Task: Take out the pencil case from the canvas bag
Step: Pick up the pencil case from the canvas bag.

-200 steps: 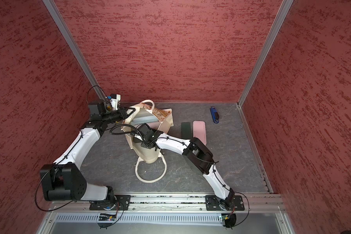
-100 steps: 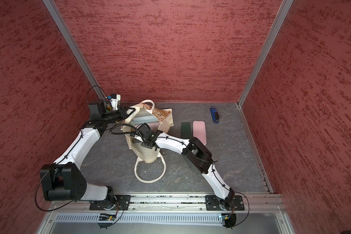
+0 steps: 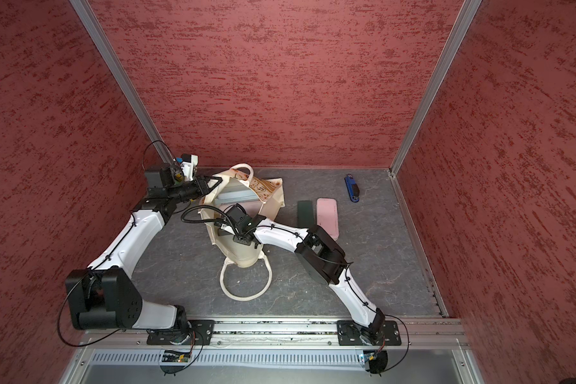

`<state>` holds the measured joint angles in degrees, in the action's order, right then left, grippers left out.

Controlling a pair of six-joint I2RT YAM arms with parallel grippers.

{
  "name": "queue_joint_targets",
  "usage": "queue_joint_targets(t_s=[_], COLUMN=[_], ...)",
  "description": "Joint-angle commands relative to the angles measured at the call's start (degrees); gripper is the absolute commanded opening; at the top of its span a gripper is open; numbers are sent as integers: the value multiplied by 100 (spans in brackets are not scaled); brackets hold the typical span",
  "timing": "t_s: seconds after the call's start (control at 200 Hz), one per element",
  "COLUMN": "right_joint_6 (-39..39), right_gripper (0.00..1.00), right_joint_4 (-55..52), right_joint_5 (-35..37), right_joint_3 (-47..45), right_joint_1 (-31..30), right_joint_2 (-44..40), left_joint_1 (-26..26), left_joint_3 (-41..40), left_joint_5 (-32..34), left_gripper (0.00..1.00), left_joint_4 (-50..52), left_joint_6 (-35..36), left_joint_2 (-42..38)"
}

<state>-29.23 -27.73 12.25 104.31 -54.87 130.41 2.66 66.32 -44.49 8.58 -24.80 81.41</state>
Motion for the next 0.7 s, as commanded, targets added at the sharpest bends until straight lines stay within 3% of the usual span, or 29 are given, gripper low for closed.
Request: queue_joint_targets(t_s=[0.0,0.296,0.696], right_joint_6=[-23,137,181], right_gripper=[52,41,30], right_joint_4=[-101,119,898], right_joint_5=[-3,155,357], right_joint_3=[142,-128,-1150], right_joint_1=[12,-19,-155], right_joint_2=[119,-184,-939], left_joint_1=[-28,-28,19], left_joint_3=[3,-6,3], left_joint_5=[81,85,90], left_gripper=[3,3,3], left_joint_4=[32,24,40], left_joint_6=[-25,-34,-39], left_joint_2=[10,23,62])
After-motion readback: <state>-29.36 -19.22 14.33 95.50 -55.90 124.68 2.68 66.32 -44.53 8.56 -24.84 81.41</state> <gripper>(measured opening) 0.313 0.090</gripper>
